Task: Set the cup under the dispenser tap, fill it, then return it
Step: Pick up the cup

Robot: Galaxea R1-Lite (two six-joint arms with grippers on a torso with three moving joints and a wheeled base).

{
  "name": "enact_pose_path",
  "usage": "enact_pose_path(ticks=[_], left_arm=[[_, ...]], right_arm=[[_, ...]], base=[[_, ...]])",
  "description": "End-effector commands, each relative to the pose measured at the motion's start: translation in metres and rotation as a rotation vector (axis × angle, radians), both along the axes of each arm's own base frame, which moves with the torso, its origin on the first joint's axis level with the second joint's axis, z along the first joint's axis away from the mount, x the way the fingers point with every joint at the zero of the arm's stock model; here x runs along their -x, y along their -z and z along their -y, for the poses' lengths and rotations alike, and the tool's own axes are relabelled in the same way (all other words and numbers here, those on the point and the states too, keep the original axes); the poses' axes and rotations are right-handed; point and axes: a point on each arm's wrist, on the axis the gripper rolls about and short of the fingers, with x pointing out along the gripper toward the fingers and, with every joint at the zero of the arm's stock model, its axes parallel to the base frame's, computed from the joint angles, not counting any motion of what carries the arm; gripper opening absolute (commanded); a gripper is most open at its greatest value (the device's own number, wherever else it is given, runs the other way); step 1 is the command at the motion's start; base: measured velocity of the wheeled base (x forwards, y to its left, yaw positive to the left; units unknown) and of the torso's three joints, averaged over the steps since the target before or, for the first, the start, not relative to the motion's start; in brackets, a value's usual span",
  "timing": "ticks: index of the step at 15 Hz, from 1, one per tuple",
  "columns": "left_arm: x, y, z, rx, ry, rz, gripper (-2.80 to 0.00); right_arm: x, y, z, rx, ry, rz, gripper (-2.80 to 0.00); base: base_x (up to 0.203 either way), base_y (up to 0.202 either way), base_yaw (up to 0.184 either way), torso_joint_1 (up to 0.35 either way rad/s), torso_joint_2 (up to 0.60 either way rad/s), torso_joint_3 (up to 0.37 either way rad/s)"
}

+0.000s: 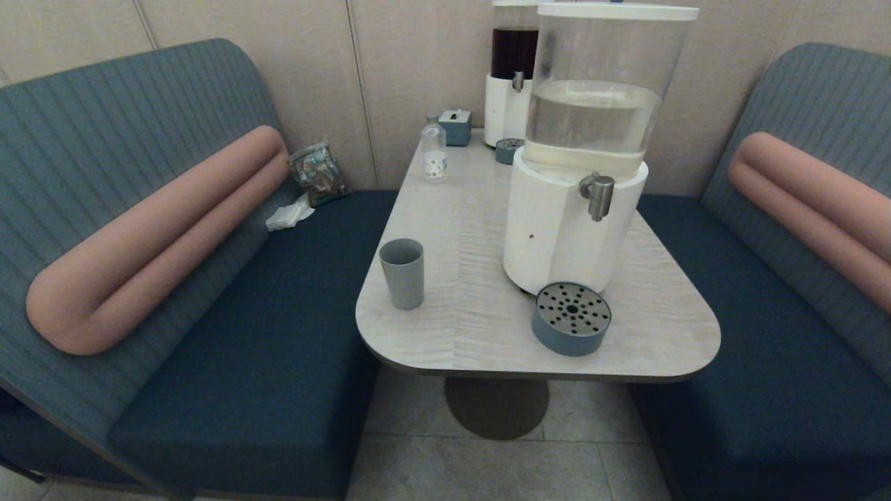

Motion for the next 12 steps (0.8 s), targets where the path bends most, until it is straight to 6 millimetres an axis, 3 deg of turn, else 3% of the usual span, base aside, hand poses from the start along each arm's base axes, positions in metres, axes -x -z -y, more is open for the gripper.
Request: enact_pose_path(ticks=[1, 12], left_arm=[[0.0000, 0.0001, 0.0000, -0.001, -0.001, -0.001, -2.80], [-0.0011, -0.0002, 0.0000, -0.005, -0.001, 0.025, -2.80]], right_arm=[[0.0001, 0.0000, 0.0000, 0.001, -0.001, 0.002, -2.80], [0.0003, 0.0000, 0.0000, 0.002, -0.001, 0.004, -2.80]], base=[[0.000, 0.000, 0.000, 0.000, 0.00, 0.000], [0.000, 0.000, 0.000, 0.000, 0.00, 0.000]])
